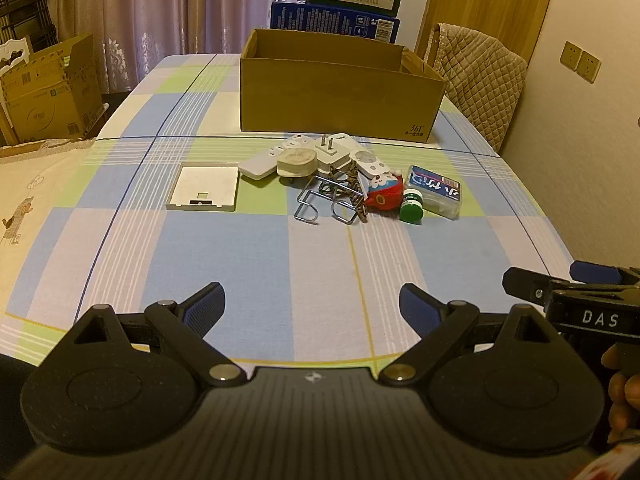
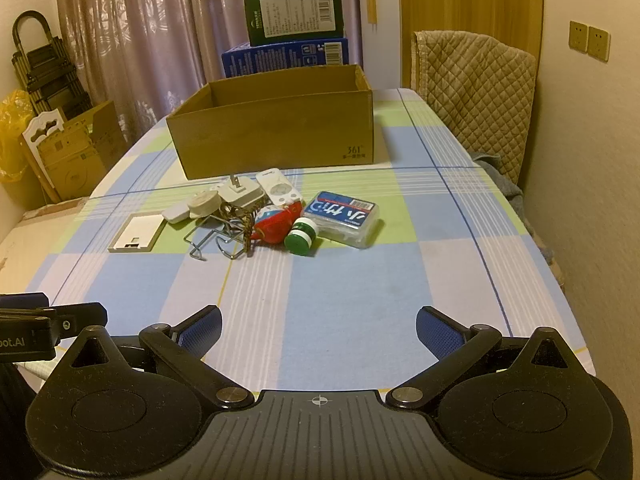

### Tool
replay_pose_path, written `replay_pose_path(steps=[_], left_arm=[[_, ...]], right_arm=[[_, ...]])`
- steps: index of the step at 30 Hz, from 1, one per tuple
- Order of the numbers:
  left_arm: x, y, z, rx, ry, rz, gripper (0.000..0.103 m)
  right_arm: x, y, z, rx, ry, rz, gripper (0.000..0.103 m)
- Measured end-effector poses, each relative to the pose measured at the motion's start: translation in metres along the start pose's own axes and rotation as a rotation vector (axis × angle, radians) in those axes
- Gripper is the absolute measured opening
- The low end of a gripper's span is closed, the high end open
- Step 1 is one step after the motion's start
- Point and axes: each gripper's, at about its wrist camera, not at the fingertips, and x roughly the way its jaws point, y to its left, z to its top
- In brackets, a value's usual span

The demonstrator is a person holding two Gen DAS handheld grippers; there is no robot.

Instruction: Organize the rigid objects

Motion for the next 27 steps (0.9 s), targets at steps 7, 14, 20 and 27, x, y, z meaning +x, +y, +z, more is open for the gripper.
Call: replay_pose_path(steps=[7, 14, 20, 27], left_arm=[[0.0001, 0.0001, -0.0001, -0.001, 0.000, 0.001, 0.092], [0.0001, -0.0007, 0.0004, -0.003, -0.001, 0.002, 0.092], [-0.0001, -0.0006, 0.0008, -0.006, -0.001, 0.003, 0.092], [-0.0006, -0.0001, 0.0022, -0.010, -0.002, 0.004, 0.092]], right_arm=[[0.0003, -0.0007, -0.0002, 0.001, -0.001, 0.000, 0.101], [0.0011, -0.0020, -0.0014, 0.000, 0.002, 0.000, 0.101], [0.0010, -0.0018, -0.0017, 0.004, 0.001, 0.000, 0.101], [0.0009, -0.0022, -0.0005, 0.006, 0.002, 0.000, 0.101]])
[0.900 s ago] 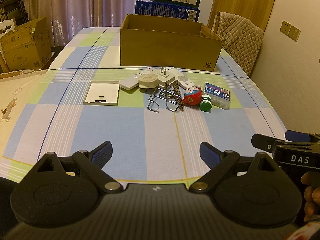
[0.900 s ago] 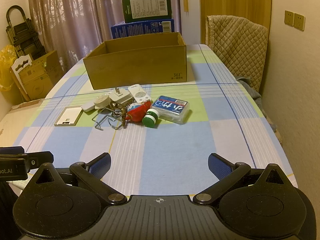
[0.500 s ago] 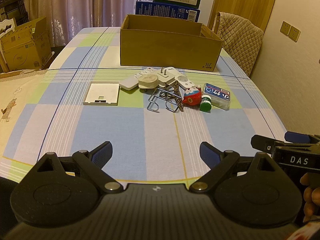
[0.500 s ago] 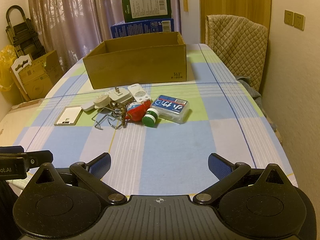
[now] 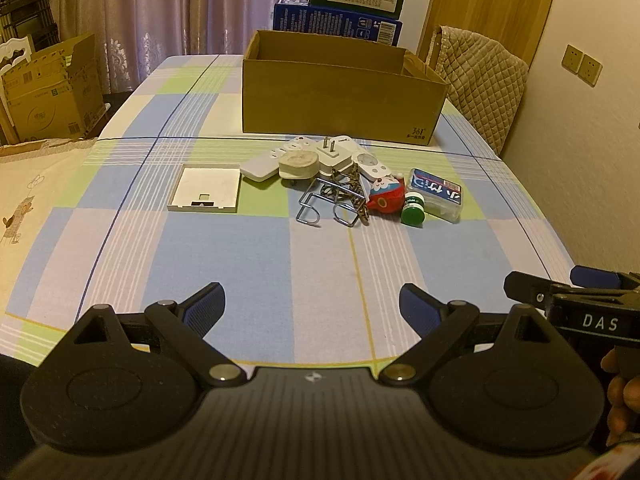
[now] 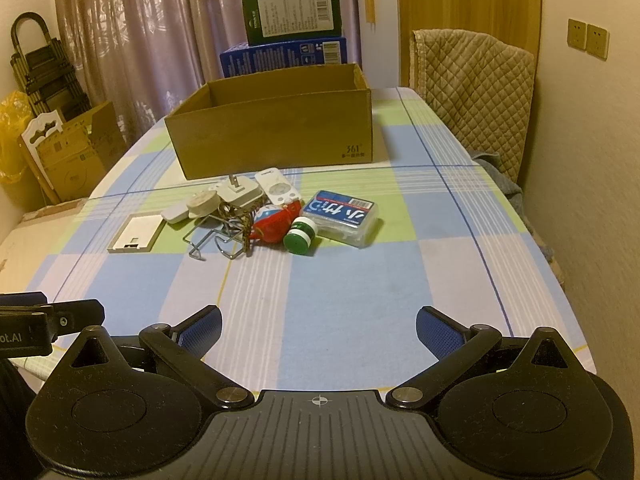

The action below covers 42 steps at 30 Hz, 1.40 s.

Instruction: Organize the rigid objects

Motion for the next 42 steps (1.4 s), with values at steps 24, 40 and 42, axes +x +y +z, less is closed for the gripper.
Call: replay_pose_path(steps=[24, 40, 42], left_arm=[[0.011, 0.009, 0.005, 0.002, 0.000, -0.001, 0.092], [0.064, 0.015, 0.036, 0.063, -0.030, -0.040, 0.092], [0.076, 0.013, 0.040, 0.078, -0.037, -0.069, 0.092]], right_arm=[[0.010, -0.004, 0.000, -0.001, 0.007, 0.017, 0.101], [0.049, -0.022, 0.024, -0.032, -0.004, 0.023, 0.101], [0.057, -0.026, 0.029, -0.047, -0.007, 0.028, 0.101]])
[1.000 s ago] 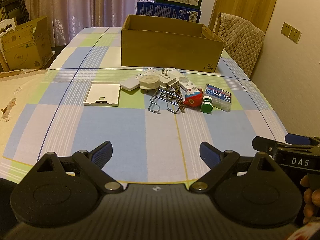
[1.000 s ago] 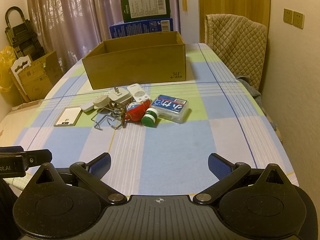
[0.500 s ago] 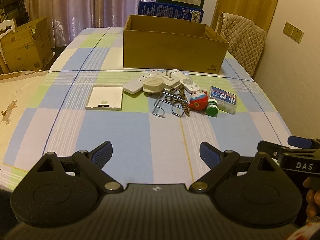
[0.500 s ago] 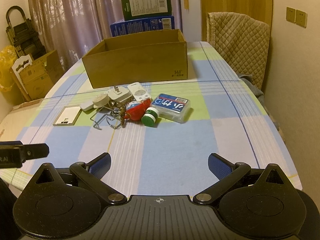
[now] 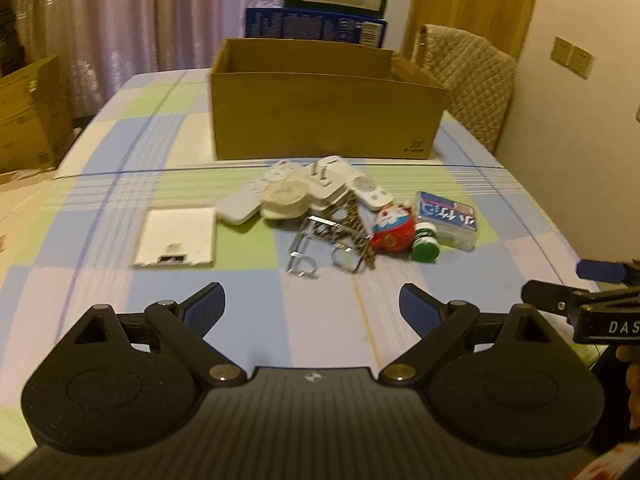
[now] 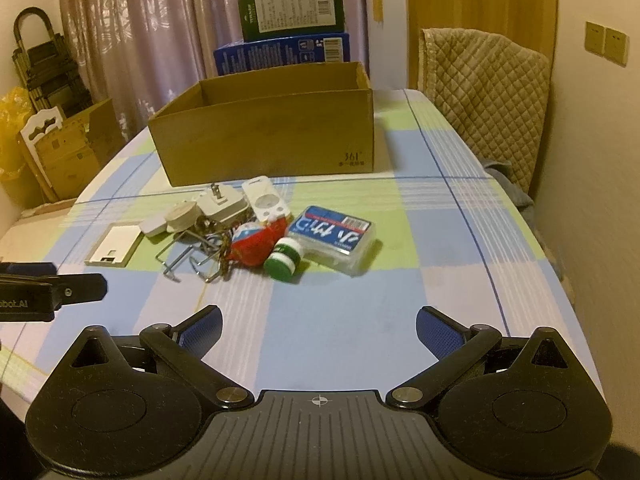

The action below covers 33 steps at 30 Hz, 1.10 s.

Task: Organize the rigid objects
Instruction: 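Reach the right gripper to the blue mint box and close on it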

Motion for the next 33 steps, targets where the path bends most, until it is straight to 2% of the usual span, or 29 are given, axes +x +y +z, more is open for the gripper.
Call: replay_pose_path(steps=[4, 12, 19, 25, 27, 33], left_arm=[[0.027, -0.004, 0.006, 0.066, -0.010, -0.035, 0.092], [0.077, -0.006, 0.014, 0.163, 0.004, -0.058, 0.092], [0.110, -0.003, 0.021, 0.171, 0.025, -0.075, 0.090], [0.127, -0.006, 0.022, 0.200, 0.043, -0.069, 0.078], [0.129, -0.006, 0.022, 0.198, 0.050, -0.069, 0.063], [0.118, -0.001, 0.014, 0.169, 0.071, -0.027, 0.061]], right_arm=[[0.018, -0.009, 0.009, -0.034, -0.007, 0.015, 0.101], [0.058, -0.026, 0.029, -0.097, 0.001, 0.082, 0.100], [0.090, -0.037, 0.046, -0.237, 0.016, 0.110, 0.100], [0.113, -0.049, 0.049, -0.279, 0.058, 0.136, 0.100], [0.117, -0.050, 0.050, -0.293, 0.063, 0.146, 0.100], [0.124, -0.049, 0.055, -0.363, 0.064, 0.192, 0.100]])
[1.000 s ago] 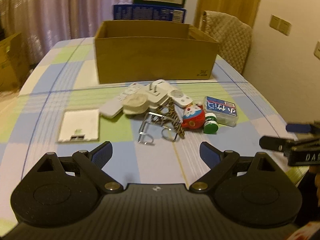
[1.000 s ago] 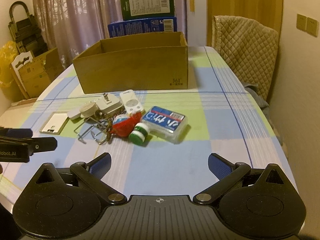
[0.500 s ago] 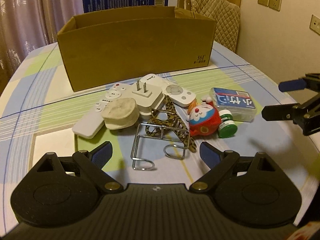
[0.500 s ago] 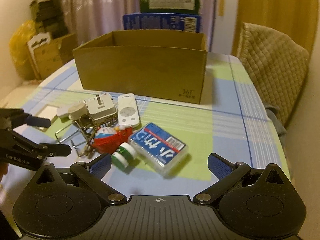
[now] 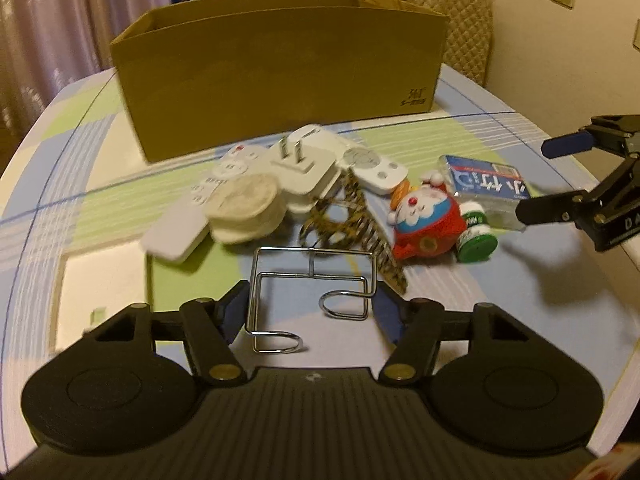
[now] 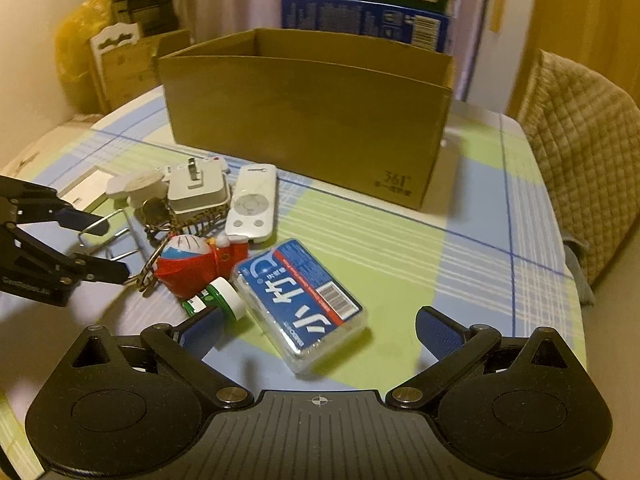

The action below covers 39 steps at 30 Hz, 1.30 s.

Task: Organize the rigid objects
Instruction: 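Reach the right gripper to the blue mint box and close on it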

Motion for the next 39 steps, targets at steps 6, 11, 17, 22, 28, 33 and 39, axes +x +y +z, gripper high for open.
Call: replay_pose_path(steps=[6, 11, 17, 22, 28, 33, 39], left_arm=[[-0.009, 0.002, -0.010, -0.005, -0.005, 0.021, 0.062], [-0.008, 0.004, -0.010, -0.023, -0.017, 0.018, 0.062], [-0.007, 0.004, -0.010, -0.046, -0.030, 0.025, 0.066], [-0.007, 0.004, -0.010, -0.054, -0.039, 0.042, 0.066], [-0.002, 0.004, -0.008, -0.060, -0.038, 0.059, 0.066], [-0.002, 0.004, -0.008, -0.061, -0.038, 0.061, 0.063], [-0.008, 0.006, -0.007, -0.079, -0.051, 0.065, 0.062]], right_arm=[[0.017, 0.000, 0.005, -0.078, 0.050, 0.002, 0.090], [0.035, -0.003, 0.007, -0.106, 0.079, 0.021, 0.085], [0.044, -0.002, 0.011, -0.105, 0.106, 0.063, 0.070], [0.039, 0.002, 0.010, -0.066, 0.136, 0.044, 0.063], [0.039, 0.002, 0.010, -0.020, 0.140, 0.034, 0.063], [0.041, 0.003, 0.012, -0.018, 0.143, 0.029, 0.063], [0.034, 0.006, 0.017, -0.018, 0.139, -0.014, 0.057]])
